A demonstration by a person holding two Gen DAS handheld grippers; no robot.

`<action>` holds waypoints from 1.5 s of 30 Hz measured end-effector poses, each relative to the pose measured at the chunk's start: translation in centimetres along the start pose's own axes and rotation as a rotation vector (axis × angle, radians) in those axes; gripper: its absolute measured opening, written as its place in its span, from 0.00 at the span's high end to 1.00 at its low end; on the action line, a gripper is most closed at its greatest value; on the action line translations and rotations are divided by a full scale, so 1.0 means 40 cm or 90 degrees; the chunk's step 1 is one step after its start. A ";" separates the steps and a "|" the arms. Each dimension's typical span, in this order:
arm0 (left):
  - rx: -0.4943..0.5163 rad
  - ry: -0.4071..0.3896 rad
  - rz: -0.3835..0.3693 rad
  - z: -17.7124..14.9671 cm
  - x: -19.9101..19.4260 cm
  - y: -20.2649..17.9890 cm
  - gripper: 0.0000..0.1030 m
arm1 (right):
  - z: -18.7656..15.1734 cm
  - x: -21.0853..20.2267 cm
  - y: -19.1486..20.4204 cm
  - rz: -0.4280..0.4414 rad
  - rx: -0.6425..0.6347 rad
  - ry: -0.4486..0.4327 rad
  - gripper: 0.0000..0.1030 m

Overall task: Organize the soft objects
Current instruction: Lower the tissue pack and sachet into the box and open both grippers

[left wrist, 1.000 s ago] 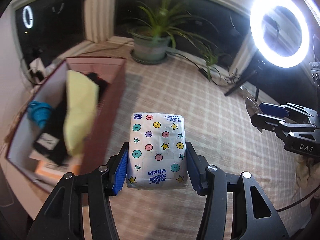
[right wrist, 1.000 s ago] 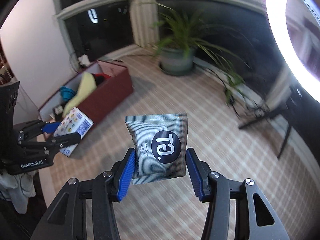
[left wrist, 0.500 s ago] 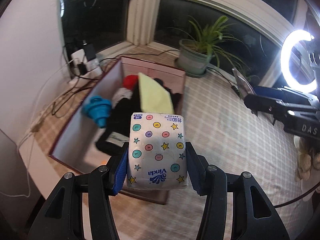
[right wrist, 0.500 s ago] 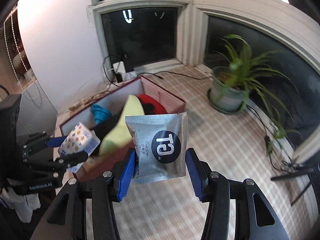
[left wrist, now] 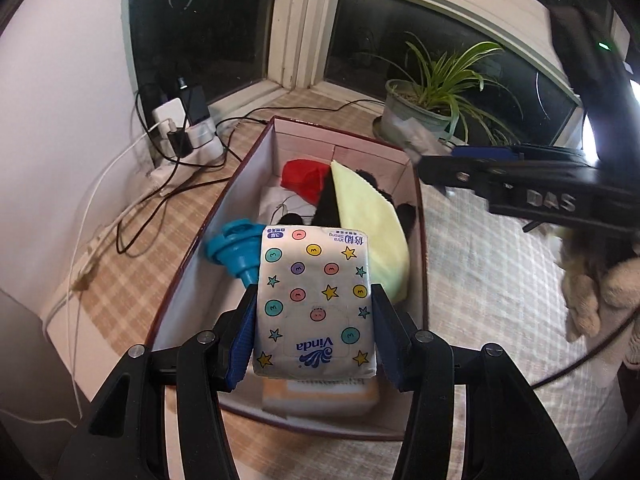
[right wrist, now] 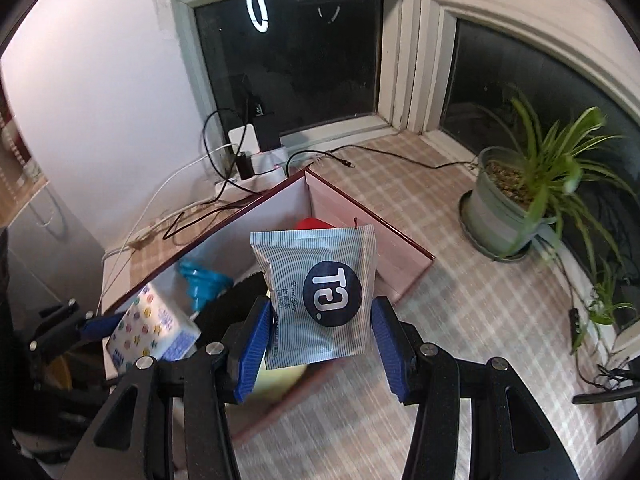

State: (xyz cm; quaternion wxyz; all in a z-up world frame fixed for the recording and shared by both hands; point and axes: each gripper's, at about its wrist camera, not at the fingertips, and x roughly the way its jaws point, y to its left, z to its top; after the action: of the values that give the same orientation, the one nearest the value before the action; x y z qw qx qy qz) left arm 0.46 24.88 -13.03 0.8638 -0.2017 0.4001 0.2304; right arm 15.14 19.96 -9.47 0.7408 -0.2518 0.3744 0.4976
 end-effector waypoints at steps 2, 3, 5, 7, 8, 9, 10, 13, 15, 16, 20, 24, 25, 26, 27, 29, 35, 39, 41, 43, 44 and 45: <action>0.008 0.005 -0.003 0.006 0.012 0.003 0.50 | 0.019 0.040 -0.002 -0.001 0.011 0.012 0.54; 0.011 0.007 -0.004 0.009 0.017 0.004 0.50 | 0.026 0.055 -0.003 -0.006 0.013 0.016 0.54; 0.018 0.012 -0.008 0.016 0.031 0.007 0.50 | 0.040 0.088 -0.007 -0.017 0.019 0.024 0.54; 0.020 0.018 -0.011 0.023 0.045 0.014 0.50 | 0.055 0.120 -0.015 -0.022 0.030 0.032 0.53; 0.021 0.022 -0.014 0.028 0.052 0.019 0.50 | 0.059 0.128 -0.018 -0.023 0.032 0.035 0.53; 0.023 0.023 -0.015 0.030 0.056 0.021 0.50 | 0.063 0.140 -0.022 -0.027 0.035 0.039 0.52; 0.026 0.024 -0.016 0.034 0.060 0.023 0.50 | 0.068 0.151 -0.024 -0.030 0.037 0.042 0.50; 0.029 0.029 -0.023 0.042 0.071 0.031 0.50 | 0.081 0.175 -0.029 -0.045 0.037 0.051 0.42; 0.029 0.035 -0.028 0.046 0.078 0.034 0.48 | 0.087 0.186 -0.030 -0.051 0.036 0.055 0.38; 0.029 0.036 -0.029 0.048 0.079 0.036 0.45 | 0.088 0.191 -0.031 -0.053 0.037 0.058 0.38; 0.025 0.035 -0.028 0.054 0.079 0.042 0.34 | 0.093 0.201 -0.029 -0.054 0.036 0.067 0.33; 0.018 0.035 -0.026 0.055 0.074 0.049 0.34 | 0.096 0.200 -0.029 -0.045 0.042 0.067 0.27; 0.018 0.034 -0.025 0.055 0.072 0.049 0.34 | 0.097 0.200 -0.029 -0.042 0.043 0.067 0.26; 0.018 0.033 -0.025 0.054 0.070 0.050 0.34 | 0.097 0.199 -0.028 -0.042 0.042 0.066 0.26; 0.017 0.032 -0.025 0.053 0.068 0.051 0.34 | 0.099 0.198 -0.028 -0.045 0.042 0.065 0.26; 0.015 0.029 -0.024 0.052 0.062 0.052 0.34 | 0.098 0.193 -0.027 -0.045 0.045 0.063 0.26; 0.011 0.022 -0.017 0.046 0.040 0.054 0.34 | 0.091 0.168 -0.021 -0.043 0.047 0.053 0.25; 0.007 0.014 -0.012 0.037 0.022 0.050 0.34 | 0.077 0.141 -0.018 -0.044 0.046 0.045 0.25; 0.005 0.009 -0.009 0.032 0.009 0.045 0.34 | 0.067 0.123 -0.018 -0.046 0.046 0.041 0.25; 0.003 0.003 -0.006 0.026 -0.004 0.040 0.34 | 0.055 0.108 -0.018 -0.045 0.047 0.037 0.25; 0.003 -0.001 -0.004 0.021 -0.014 0.036 0.34 | 0.048 0.100 -0.019 -0.045 0.047 0.036 0.25; 0.003 -0.004 -0.003 0.018 -0.019 0.033 0.34 | 0.040 0.090 -0.020 -0.047 0.047 0.034 0.25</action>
State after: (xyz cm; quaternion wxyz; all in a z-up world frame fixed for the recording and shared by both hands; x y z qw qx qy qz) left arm -0.28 26.13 -12.21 0.8661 -0.1998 0.3972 0.2285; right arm 17.16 22.85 -11.41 0.7575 -0.2507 0.4025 0.4487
